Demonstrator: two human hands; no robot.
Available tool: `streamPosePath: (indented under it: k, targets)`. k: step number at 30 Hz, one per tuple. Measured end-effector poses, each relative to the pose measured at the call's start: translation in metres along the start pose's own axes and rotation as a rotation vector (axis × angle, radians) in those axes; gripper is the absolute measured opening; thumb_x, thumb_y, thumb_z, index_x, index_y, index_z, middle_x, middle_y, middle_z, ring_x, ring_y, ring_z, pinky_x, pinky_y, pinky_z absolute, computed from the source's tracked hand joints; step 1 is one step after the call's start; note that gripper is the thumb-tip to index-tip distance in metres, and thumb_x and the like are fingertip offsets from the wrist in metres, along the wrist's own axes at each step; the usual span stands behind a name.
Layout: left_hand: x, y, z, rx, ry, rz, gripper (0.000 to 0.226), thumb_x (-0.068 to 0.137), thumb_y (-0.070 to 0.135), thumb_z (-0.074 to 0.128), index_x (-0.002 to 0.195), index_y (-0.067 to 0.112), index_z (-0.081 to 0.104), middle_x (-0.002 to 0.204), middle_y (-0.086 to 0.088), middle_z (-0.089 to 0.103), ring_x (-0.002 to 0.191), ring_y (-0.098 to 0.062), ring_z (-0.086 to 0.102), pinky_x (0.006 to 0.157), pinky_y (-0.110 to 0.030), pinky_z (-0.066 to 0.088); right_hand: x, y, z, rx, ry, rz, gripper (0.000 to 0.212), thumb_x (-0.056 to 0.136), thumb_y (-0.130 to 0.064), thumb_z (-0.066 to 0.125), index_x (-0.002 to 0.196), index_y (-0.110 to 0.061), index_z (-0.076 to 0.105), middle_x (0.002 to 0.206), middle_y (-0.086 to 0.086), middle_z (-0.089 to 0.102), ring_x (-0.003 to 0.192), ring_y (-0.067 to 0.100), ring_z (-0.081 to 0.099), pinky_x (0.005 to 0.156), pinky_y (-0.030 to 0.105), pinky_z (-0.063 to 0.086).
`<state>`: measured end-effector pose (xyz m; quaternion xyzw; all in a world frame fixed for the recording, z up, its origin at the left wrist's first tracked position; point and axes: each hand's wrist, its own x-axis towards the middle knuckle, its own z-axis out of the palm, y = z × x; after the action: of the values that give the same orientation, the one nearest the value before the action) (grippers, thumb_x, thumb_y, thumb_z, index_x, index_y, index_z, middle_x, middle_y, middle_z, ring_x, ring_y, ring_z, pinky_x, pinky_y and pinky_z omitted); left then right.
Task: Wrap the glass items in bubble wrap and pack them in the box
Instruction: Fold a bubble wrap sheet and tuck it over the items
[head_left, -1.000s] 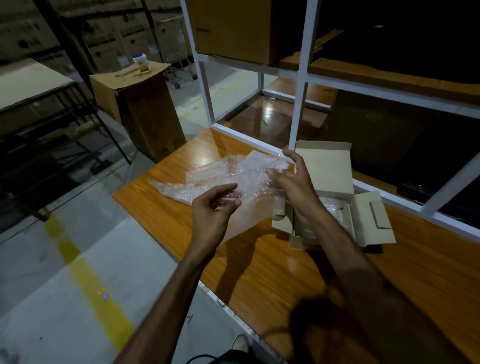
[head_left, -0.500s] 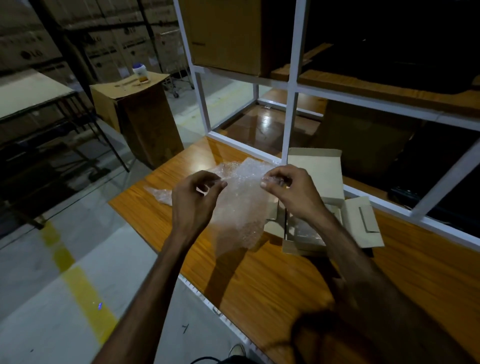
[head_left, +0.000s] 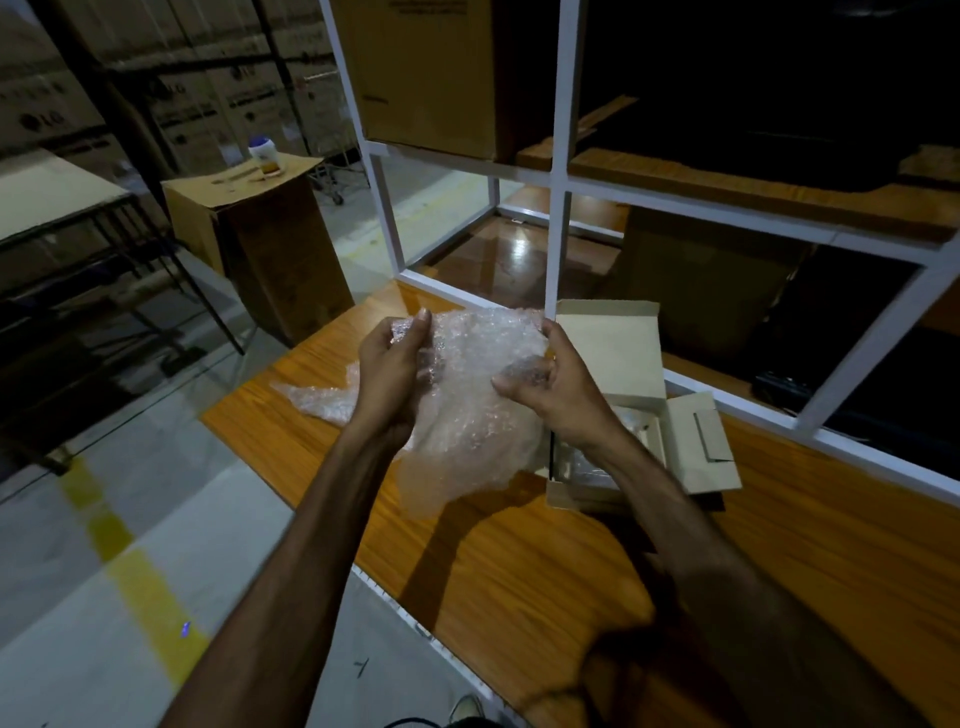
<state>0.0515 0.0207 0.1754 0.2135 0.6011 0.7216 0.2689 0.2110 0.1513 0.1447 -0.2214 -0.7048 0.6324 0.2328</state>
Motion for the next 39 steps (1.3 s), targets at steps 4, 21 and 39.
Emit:
streamPosePath:
  k: [4,21,39]
  targets:
    - [0.006,-0.010,0.003,-0.160,0.130,-0.191,0.058,0.099,0.032,0.071,0.143,0.001,0.051,0.124,-0.021,0.069,0.100,-0.024,0.070,0.080,-0.039,0.059,-0.004,0.006,0.002,0.039,0.080,-0.018,0.074,0.094,-0.019,0.079,0.148,-0.042,0.035,0.138,0.005,0.061,0.116,0.020,0.069,0.086,0.039,0.065]
    - [-0.038,-0.055,0.037,0.446,-0.413,0.012,0.085,0.080,0.003,0.086,0.153,0.028,0.051,0.148,0.012,0.057,0.131,-0.003,0.058,0.105,-0.031,0.055,-0.028,0.029,-0.066,-0.082,0.116,0.234,0.074,0.087,-0.004,0.080,0.151,-0.028,0.054,0.151,-0.007,0.054,0.136,0.020,0.051,0.115,0.049,0.046]
    - [0.004,-0.096,0.088,0.838,-0.359,0.281,0.026,0.088,0.032,0.082,0.102,0.014,0.070,0.113,0.000,0.056,0.104,-0.011,0.055,0.089,-0.016,0.047,-0.051,0.059,-0.114,-0.507,0.312,0.204,0.025,0.096,-0.039,0.074,0.117,-0.031,0.064,0.129,-0.011,0.048,0.120,0.011,0.050,0.104,0.037,0.046]
